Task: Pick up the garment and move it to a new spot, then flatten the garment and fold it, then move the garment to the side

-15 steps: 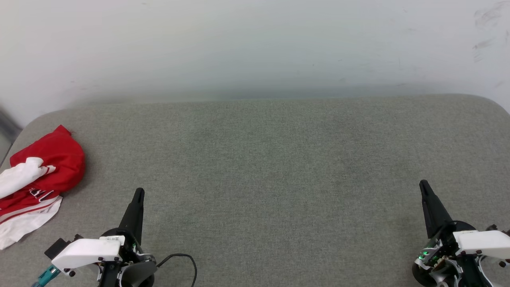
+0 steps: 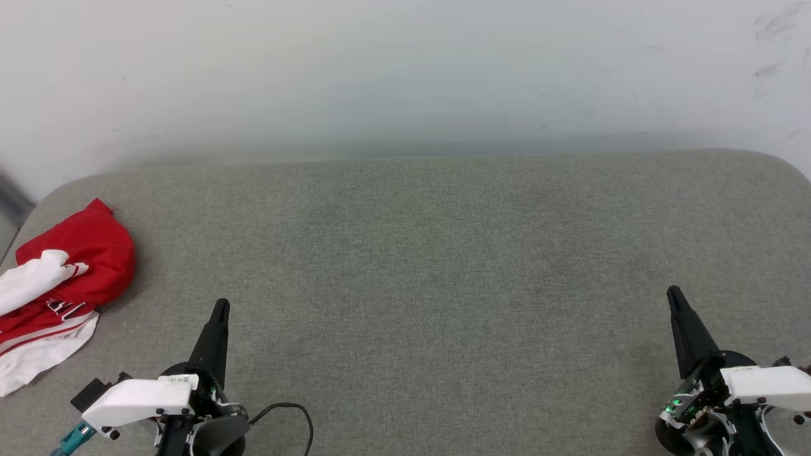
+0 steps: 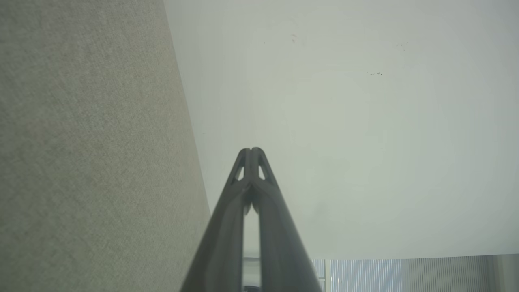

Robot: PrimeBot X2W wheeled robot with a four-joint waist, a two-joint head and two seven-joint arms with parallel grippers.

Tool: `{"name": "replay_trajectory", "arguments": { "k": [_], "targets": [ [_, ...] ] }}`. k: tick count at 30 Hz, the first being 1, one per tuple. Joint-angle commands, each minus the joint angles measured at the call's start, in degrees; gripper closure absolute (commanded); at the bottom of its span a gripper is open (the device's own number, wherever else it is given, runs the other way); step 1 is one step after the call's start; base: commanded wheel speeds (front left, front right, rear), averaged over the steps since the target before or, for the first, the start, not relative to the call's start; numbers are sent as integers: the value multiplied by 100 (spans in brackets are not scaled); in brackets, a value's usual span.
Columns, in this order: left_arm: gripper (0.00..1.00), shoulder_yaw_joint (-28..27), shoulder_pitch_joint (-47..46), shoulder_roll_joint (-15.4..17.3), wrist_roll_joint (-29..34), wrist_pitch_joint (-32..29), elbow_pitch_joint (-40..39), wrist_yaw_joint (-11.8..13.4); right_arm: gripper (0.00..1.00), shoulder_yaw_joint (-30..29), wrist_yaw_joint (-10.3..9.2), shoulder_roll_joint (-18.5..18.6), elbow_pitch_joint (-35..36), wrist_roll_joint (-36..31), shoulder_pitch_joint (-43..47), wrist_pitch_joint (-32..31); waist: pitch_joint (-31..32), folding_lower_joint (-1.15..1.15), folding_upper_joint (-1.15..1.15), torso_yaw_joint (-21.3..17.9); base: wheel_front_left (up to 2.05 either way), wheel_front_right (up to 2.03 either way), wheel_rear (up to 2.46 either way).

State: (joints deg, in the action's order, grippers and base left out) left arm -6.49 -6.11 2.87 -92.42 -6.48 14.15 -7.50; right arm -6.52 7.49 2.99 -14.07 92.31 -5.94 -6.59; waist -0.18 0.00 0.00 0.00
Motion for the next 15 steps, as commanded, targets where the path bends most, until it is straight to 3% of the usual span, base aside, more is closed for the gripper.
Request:
{"name": "replay_trajectory", "arguments": {
  "k": [1, 15],
  "targets": [
    [100, -14, -36, 1, 2, -26, -10, -11, 100, 2, 0, -23, -1, 19, -65, -5, 0, 0, 0, 0, 0, 0, 0],
    [100, -15, -36, 1, 1, -27, -10, -11, 100, 3, 0, -23, -1, 19, -65, -5, 0, 0, 0, 0, 0, 0, 0]
  ]
}}
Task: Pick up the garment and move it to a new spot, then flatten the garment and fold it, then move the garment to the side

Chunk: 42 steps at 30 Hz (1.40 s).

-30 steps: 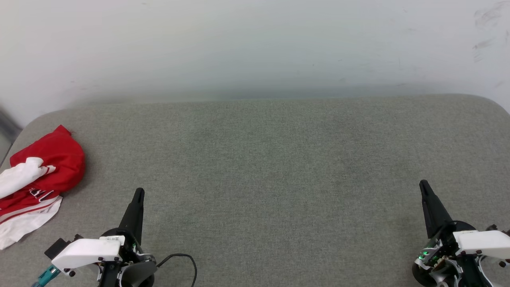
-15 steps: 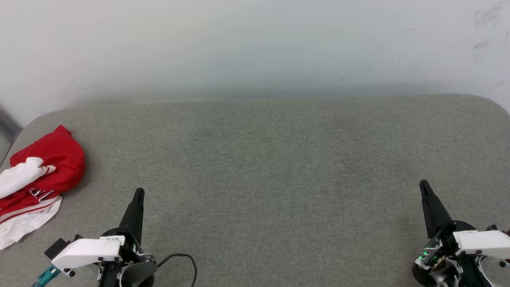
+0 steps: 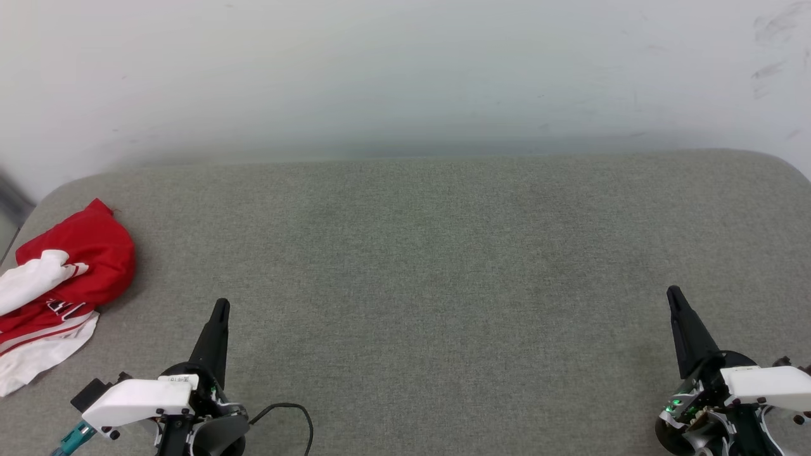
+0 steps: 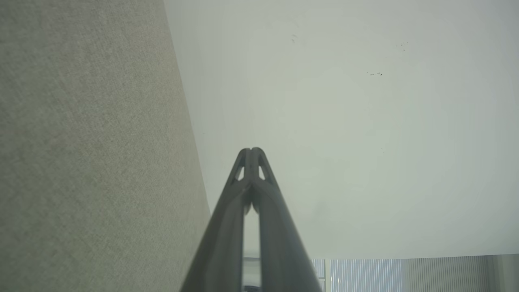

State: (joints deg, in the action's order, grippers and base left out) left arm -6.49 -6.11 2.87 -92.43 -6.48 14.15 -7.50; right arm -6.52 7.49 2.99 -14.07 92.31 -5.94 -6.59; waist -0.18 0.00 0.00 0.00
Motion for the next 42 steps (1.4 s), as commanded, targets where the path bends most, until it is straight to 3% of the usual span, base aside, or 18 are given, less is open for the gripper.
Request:
{"name": "replay_trajectory", "arguments": {
  "k": [1, 7, 8, 19, 26, 42],
  "targets": [
    [100, -14, -36, 1, 2, -26, -10, -11, 100, 2, 0, -23, -1, 19, -66, -5, 0, 0, 0, 0, 0, 0, 0],
    [100, -14, -36, 1, 2, -26, -10, -11, 100, 1, 0, -23, -1, 19, -66, -5, 0, 0, 0, 0, 0, 0, 0],
    [0, 8, 6, -1, 2, 5, 15, 0, 0, -1, 1, 1, -16, -3, 10, 3, 0, 0, 0, 0, 0, 0, 0],
    [0, -45, 178, -12, 244, 243, 20, 1, 0, -4, 0, -3, -58, -327, 202, 236, -7, 0, 0, 1, 0, 0, 0],
    [0, -164, 151, -10, 1072, 432, -197, 117, 0, -98, 0, -4, 183, -1099, 218, 427, -19, 0, 0, 3, 0, 0, 0],
    [0, 152, 274, -6, 3058, 812, -815, 747, 0, 118, 0, -6, 883, -3339, 345, 812, -50, 0, 0, 8, 0, 0, 0]
  ]
}}
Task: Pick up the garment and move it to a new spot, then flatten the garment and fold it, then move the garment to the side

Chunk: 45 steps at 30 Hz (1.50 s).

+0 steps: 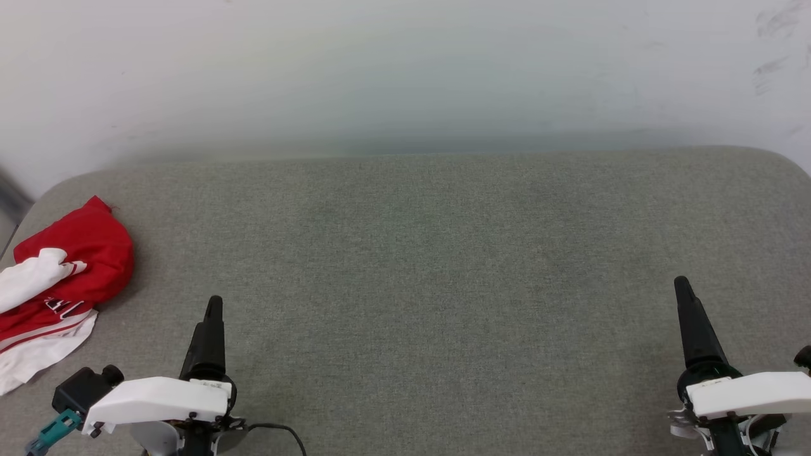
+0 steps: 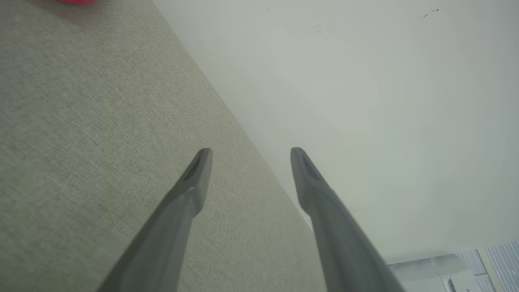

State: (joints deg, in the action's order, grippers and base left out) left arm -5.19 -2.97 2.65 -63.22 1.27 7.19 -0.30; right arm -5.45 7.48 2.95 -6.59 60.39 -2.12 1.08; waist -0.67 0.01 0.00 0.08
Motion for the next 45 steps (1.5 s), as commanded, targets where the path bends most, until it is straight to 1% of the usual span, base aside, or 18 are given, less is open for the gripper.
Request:
{"name": "replay_trajectory", "arguments": {
  "k": [1, 8, 19, 34, 40, 45],
  "targets": [
    [0, 44, -32, 16, 256, 62, -133, 52, 0, 27, 1, -2, 155, -267, -24, 67, -1, 0, 0, 0, 0, 0, 0],
    [0, 187, 37, 17, 1059, 208, -195, 197, 0, 78, 1, -3, 259, -967, 51, 215, -1, 0, 0, 2, 0, 0, 0],
    [0, 347, 125, 19, 2111, 415, -286, 359, 0, 124, 2, -4, 368, -1919, 178, 424, 0, 0, 0, 7, 0, 0, 0],
    [0, 528, 221, 61, 3225, 667, -493, 521, 0, 183, 2, -6, 575, -3025, 286, 680, -21, 0, 0, 9, 0, 0, 0],
    [0, 591, 267, 78, 3594, 761, -554, 583, 0, 193, 2, -7, 644, -3411, 326, 772, -28, 0, 0, 13, 0, 0, 0],
    [0, 625, 289, 84, 3818, 820, -607, 579, 0, 201, 2, -7, 686, -3645, 349, 830, -35, 0, 0, 18, 0, 0, 0]
  ]
}}
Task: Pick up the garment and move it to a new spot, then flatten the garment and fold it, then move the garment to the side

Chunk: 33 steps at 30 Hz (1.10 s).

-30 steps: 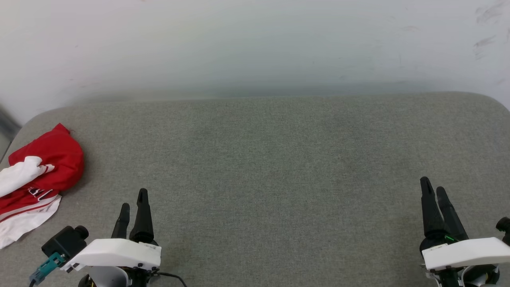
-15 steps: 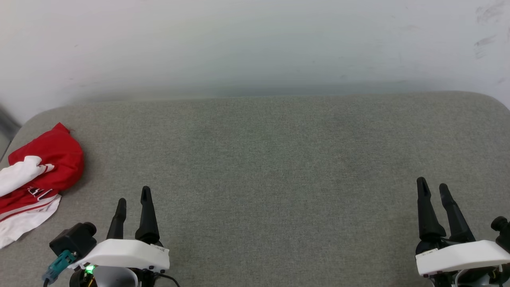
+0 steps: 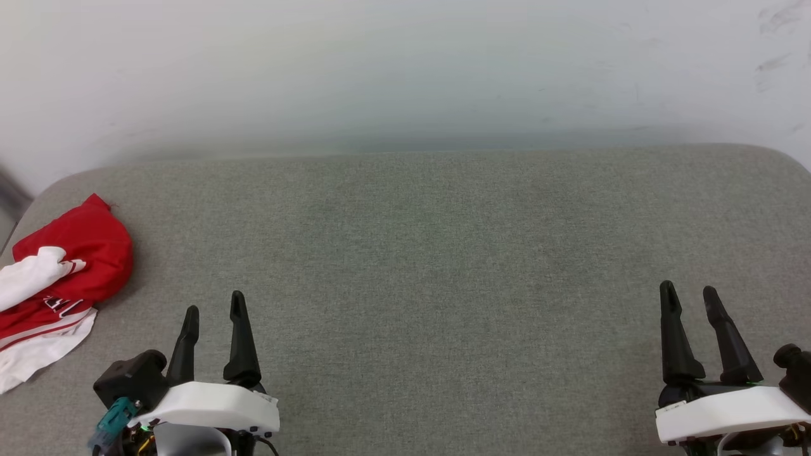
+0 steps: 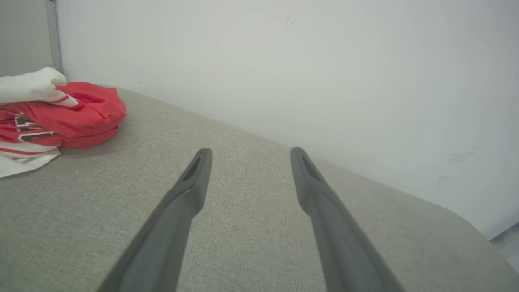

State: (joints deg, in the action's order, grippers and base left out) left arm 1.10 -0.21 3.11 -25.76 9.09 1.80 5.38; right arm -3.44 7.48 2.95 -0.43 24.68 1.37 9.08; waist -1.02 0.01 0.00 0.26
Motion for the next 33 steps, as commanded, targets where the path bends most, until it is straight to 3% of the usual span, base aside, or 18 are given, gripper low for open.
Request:
{"name": "replay_trajectory", "arguments": {
  "k": [1, 33],
  "targets": [
    [0, 12, 23, 39, 183, 61, -98, 1, 0, 4, 2, -7, 92, -188, 13, 62, -2, 0, 0, 3, 0, 0, 0],
    [0, 60, 203, -16, 1611, 446, -189, -206, 0, 134, 1, -11, 284, -1378, 230, 448, -13, 0, 0, 9, 0, 0, 0]
  ]
}}
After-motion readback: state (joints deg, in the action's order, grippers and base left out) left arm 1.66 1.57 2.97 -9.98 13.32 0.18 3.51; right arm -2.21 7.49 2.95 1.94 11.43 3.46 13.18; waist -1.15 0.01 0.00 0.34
